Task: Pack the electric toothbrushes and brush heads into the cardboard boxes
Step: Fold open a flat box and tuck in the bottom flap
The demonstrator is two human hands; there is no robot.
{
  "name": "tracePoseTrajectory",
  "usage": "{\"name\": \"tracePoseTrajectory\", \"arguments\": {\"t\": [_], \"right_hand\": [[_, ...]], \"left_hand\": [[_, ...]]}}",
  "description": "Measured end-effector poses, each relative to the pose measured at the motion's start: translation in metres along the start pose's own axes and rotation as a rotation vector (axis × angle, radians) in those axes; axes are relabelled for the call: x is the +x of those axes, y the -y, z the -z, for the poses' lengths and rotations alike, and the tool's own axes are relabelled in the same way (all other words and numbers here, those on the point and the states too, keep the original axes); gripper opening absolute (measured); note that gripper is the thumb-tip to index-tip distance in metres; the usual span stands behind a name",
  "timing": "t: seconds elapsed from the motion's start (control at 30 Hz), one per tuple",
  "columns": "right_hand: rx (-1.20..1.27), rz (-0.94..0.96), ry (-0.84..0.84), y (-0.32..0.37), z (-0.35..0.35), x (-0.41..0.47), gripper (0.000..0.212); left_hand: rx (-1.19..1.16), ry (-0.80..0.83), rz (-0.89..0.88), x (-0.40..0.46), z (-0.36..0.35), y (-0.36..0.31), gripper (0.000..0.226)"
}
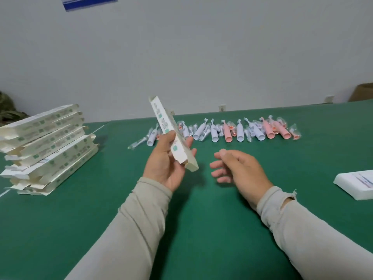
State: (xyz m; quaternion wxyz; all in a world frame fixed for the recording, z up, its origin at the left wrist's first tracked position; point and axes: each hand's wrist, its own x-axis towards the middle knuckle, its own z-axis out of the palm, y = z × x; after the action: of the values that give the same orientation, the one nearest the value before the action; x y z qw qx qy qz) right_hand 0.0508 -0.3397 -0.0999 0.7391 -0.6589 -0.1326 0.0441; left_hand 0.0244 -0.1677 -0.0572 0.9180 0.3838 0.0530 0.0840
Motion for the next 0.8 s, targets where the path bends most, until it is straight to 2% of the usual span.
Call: {"name": "tracePoseTrajectory", "arguments": {"t": [0.07, 0.13, 0.2, 0.27, 0.33, 0.43, 0.53, 0.57, 0.63, 0.7, 0.73, 0.8], "right_hand": [[0.066, -0.067, 0.062, 0.004, 0.003, -0.004, 0.036], [0.019, -0.097, 0.115, 0.005, 0.006, -0.006, 0.047], [-0.092, -0.101, 0.101, 0.002, 0.005, -0.006, 0.039], [-0.127, -0.092, 0.081, 0.001, 0.002, -0.006, 0.024], [0.015, -0.145, 0.096, 0.004, -0.001, -0.006, 0.019], [0.35, -0.312, 0.245, 0.011, 0.0, -0.012, 0.031], [0.306, -0.394, 0.381, 0.012, -0.001, -0.016, 0.042], [0.223, -0.381, 0.341, 0.01, -0.003, -0.015, 0.044], [-0.059, -0.26, 0.155, 0.004, -0.007, -0.012, 0.047], [-0.357, -0.03, -0.047, -0.003, -0.006, -0.008, 0.034], [-0.426, 0.079, -0.099, -0.005, -0.005, -0.007, 0.023], [-0.425, 0.202, -0.079, -0.007, -0.004, -0.007, 0.01]], "left_hand": [[-0.036, -0.01, 0.041, 0.004, -0.018, 0.03, 0.034], [0.04, -0.002, 0.074, 0.006, -0.024, 0.053, 0.021], [0.139, -0.002, 0.068, 0.008, -0.023, 0.067, 0.02], [0.196, -0.008, 0.034, 0.01, -0.019, 0.07, 0.031], [0.203, 0.052, 0.044, 0.01, -0.014, 0.067, 0.05], [0.036, 0.189, 0.11, 0.01, -0.007, 0.057, 0.059], [-0.102, 0.237, 0.129, 0.009, -0.003, 0.055, 0.06], [-0.123, 0.214, 0.109, 0.01, -0.003, 0.055, 0.052], [-0.135, 0.13, 0.054, 0.012, -0.002, 0.055, 0.034], [-0.129, 0.041, 0.048, 0.016, 0.0, 0.052, 0.036], [-0.129, -0.006, 0.047, 0.018, 0.002, 0.051, 0.042], [-0.143, -0.06, 0.031, 0.024, 0.008, 0.049, 0.048]]}}
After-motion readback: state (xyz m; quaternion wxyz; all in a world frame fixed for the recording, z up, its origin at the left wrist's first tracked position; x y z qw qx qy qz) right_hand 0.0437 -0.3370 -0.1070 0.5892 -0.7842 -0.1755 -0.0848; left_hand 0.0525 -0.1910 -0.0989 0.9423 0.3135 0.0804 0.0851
